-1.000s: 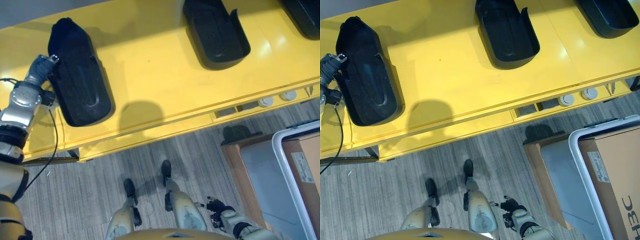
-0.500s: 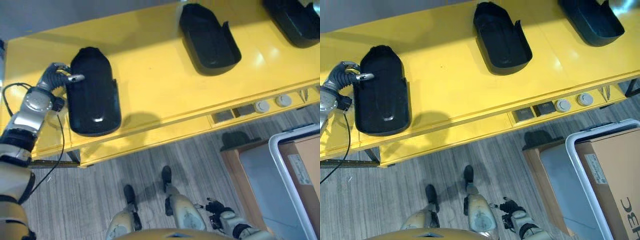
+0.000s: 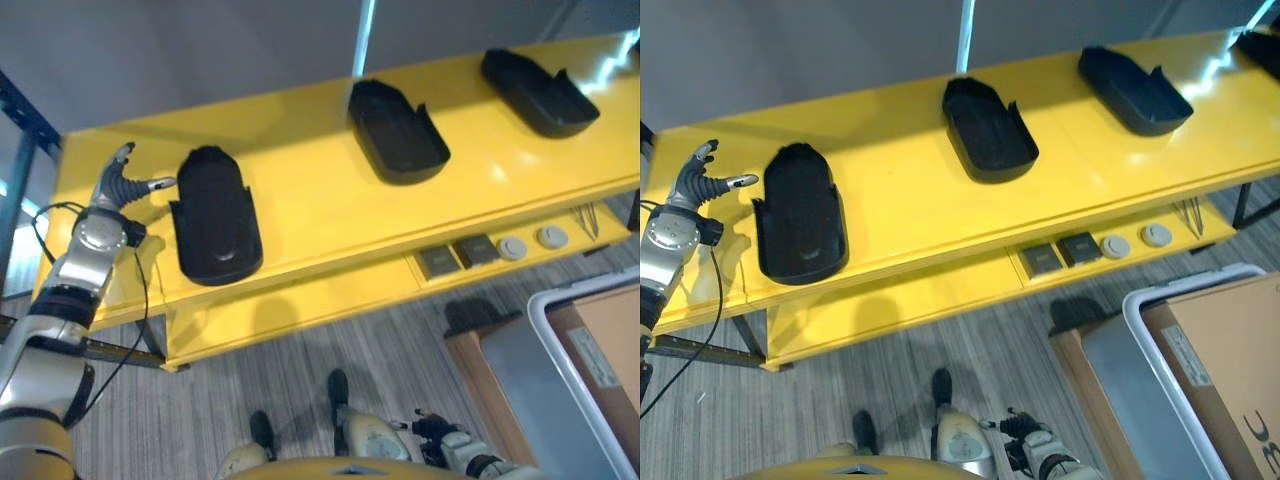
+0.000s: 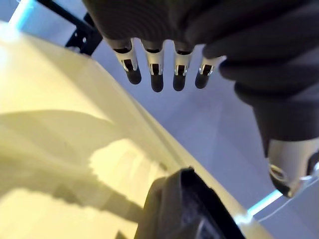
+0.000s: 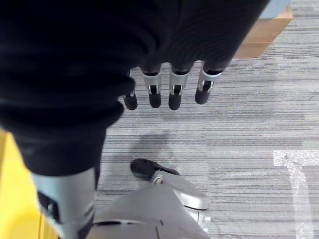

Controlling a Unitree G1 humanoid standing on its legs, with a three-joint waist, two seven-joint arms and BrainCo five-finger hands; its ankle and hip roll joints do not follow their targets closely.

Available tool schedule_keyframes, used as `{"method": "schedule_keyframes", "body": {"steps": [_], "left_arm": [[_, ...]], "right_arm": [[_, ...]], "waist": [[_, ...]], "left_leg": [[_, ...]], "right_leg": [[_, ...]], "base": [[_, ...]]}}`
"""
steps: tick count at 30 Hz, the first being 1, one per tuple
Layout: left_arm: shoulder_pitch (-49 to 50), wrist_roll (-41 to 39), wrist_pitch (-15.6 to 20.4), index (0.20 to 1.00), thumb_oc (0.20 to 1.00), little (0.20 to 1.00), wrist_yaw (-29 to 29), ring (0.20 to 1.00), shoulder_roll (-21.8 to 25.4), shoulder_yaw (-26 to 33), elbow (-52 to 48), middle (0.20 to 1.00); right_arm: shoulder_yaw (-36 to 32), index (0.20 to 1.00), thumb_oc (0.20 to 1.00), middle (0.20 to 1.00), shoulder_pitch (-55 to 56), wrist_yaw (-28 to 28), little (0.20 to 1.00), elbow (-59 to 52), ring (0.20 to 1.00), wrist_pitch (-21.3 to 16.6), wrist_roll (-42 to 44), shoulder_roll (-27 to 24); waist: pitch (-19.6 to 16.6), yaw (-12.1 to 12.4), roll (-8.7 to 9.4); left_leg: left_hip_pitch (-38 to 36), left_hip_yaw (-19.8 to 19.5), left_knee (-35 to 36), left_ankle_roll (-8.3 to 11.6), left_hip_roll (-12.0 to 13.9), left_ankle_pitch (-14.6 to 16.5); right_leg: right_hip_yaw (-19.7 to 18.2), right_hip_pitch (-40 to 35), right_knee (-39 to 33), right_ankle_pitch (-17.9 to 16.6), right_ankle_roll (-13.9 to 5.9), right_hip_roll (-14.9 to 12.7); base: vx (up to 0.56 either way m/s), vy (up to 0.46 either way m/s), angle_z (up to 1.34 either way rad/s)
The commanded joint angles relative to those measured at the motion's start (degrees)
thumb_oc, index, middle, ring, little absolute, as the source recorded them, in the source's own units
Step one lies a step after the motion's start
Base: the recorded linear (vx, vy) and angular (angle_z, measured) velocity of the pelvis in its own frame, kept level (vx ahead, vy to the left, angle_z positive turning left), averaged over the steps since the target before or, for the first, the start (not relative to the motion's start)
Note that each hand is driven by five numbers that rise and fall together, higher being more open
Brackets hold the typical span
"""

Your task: Move parts from the plastic box to the shelf.

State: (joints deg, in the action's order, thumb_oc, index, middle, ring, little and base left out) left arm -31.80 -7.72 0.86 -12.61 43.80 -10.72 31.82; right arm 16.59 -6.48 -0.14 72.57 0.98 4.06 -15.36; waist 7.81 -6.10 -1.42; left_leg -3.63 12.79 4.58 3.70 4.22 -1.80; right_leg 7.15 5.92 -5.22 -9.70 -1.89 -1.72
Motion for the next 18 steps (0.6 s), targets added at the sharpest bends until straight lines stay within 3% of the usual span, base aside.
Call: {"method": "schedule_keyframes", "body": {"steps": [1,2,3,4,5,8,10,11,12,18], "left_arm": [[2.85,0.55,4.78,1.000,1.000,1.000,-3.64,1.000,-2.14,4.48,-7.19,1.000],[7.11,0.68,6.14,1.000,1.000,1.000,-4.50,1.000,-4.26,6.81,-12.71,1.000],[13.89,1.25,8.84,0.947,0.947,0.947,-3.38,0.947,-7.83,8.38,-22.84,0.947],[14.37,1.33,8.62,0.696,0.696,0.696,-3.30,0.696,-7.92,8.64,-23.32,0.696],[17.29,0.63,9.90,0.200,0.200,0.200,-3.03,0.200,-9.65,9.58,-27.36,0.200],[27.50,-2.61,12.49,0.200,0.200,0.200,0.30,0.200,-15.13,10.72,-37.93,0.200],[32.85,-11.18,14.20,0.200,0.200,0.200,3.86,0.200,-21.06,7.62,-40.86,0.200],[32.92,-11.27,14.25,0.200,0.200,0.200,3.94,0.200,-21.10,7.61,-40.83,0.200],[34.15,-15.55,13.45,0.200,0.200,0.200,6.15,0.200,-23.76,3.20,-40.47,0.200],[34.34,-18.68,11.00,0.200,0.200,0.200,13.81,0.200,-19.96,-7.11,-44.90,0.200]], "right_arm": [[-0.19,1.000,1.000,1.000,0.26,0.29,1.000,3.06,1.000,-0.08,-2.03,1.68],[-0.23,1.000,1.000,1.000,0.86,0.15,1.000,3.26,1.000,-0.07,-2.45,1.91],[-0.87,1.000,1.000,1.000,1.71,0.09,1.000,3.85,1.000,-0.15,-3.25,2.46],[-0.75,1.000,1.000,1.000,1.83,0.08,1.000,3.85,1.000,-0.17,-3.27,2.41],[-1.02,1.000,1.000,1.000,2.16,0.01,1.000,4.19,1.000,-0.09,-3.80,2.85],[-1.57,1.000,1.000,1.000,3.27,-0.54,1.000,4.36,1.000,-0.52,-4.36,4.12],[-0.66,1.000,1.000,1.000,3.11,-1.02,1.000,3.71,1.000,-0.93,-5.08,5.29],[-0.65,1.000,1.000,1.000,3.20,-1.02,1.000,3.70,1.000,-0.93,-5.09,5.23],[0.59,1.000,1.000,1.000,2.48,-2.55,1.000,3.86,1.000,-0.89,-7.32,5.90],[2.68,1.000,1.000,1.000,0.04,-4.20,1.000,3.66,1.000,-0.68,-9.70,6.89]], "waist": [[-2.76,2.06,-0.23],[-3.22,2.14,-0.17],[-3.93,2.83,0.16],[-3.94,2.72,0.12],[-4.18,3.19,0.34],[-4.42,3.95,0.80],[-4.08,4.53,1.41],[-4.12,4.53,1.35],[-3.73,5.06,1.87],[-3.17,5.67,2.56]], "left_leg": [[0.03,-6.30,0.42,-0.62,0.28,4.43],[-0.83,-6.70,0.42,-0.71,0.18,4.73],[-2.06,-7.32,0.42,-0.90,-0.02,5.35],[-2.20,-7.34,0.42,-0.91,-0.03,5.39],[-2.70,-7.63,0.42,-1.06,-0.17,5.70],[-4.29,-8.32,0.42,-1.46,-0.41,6.34],[-4.49,-8.92,0.42,-1.82,-0.66,6.38],[-4.52,-8.92,0.42,-1.83,-0.66,6.41],[-4.44,-9.39,0.42,-2.12,-0.86,6.34],[-3.64,-10.29,0.42,-2.38,-1.08,6.25]], "right_leg": [[3.01,-6.01,0.22,10.10,-5.20,-3.03],[3.27,-7.08,0.22,10.37,-5.07,-3.21],[3.88,-8.84,0.22,10.77,-4.94,-3.53],[3.90,-8.98,0.22,10.81,-4.95,-3.54],[4.16,-9.74,0.22,10.97,-4.83,-3.69],[4.57,-11.78,0.32,11.29,-4.70,-4.12],[4.71,-12.12,0.39,11.16,-4.57,-4.28],[4.72,-12.17,0.38,11.18,-4.58,-4.27],[5.06,-12.44,0.38,11.12,-4.64,-4.36],[5.70,-12.27,0.68,10.95,-4.92,-4.50]], "base": [[0.04,0.018,0.05],[0.08,0.028,0.12],[0.07,0.022,0.15],[0.08,0.021,0.26],[0.06,0.012,0.24],[0.06,0.022,0.20],[0.01,0.028,0.23],[0.00,0.006,0.04],[-0.01,0.000,0.05],[-0.02,-0.006,0.07]]}}
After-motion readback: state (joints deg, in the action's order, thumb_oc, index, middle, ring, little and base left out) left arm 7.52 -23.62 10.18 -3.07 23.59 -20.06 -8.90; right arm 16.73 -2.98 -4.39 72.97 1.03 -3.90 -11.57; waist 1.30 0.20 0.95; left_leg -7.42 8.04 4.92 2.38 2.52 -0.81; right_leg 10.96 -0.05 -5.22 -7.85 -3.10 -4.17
